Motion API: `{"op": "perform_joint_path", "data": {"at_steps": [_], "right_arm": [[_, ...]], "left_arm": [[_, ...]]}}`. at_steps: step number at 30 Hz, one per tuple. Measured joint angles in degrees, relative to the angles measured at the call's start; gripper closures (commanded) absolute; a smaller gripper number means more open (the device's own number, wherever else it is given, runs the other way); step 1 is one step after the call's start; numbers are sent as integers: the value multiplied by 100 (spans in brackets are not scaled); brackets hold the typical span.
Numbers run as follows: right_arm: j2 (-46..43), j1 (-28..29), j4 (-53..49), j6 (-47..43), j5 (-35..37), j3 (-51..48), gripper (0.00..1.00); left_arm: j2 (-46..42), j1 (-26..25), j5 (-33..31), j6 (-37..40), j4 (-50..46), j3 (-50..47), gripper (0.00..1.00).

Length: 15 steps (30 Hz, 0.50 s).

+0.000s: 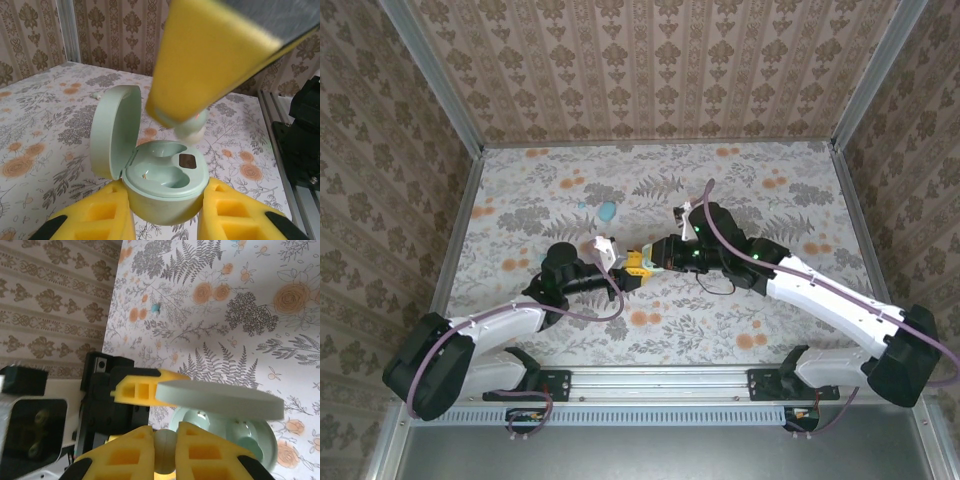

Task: Insert the wireless bluetooth earbuds into the charging case

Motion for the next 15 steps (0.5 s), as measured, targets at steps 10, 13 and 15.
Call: {"op": "perform_joint_path", "data": {"at_steps": [10,13,15], "right_arm": [[164,205,369,280,378,-63,88],[153,210,367,297,479,-114,87],[125,234,356,295,557,-120,87]], "left_arm": [[0,-31,-142,-129,225,-2,100],[0,-31,-179,-133,240,-7,100],[0,-31,-195,-133,249,-7,100]]}}
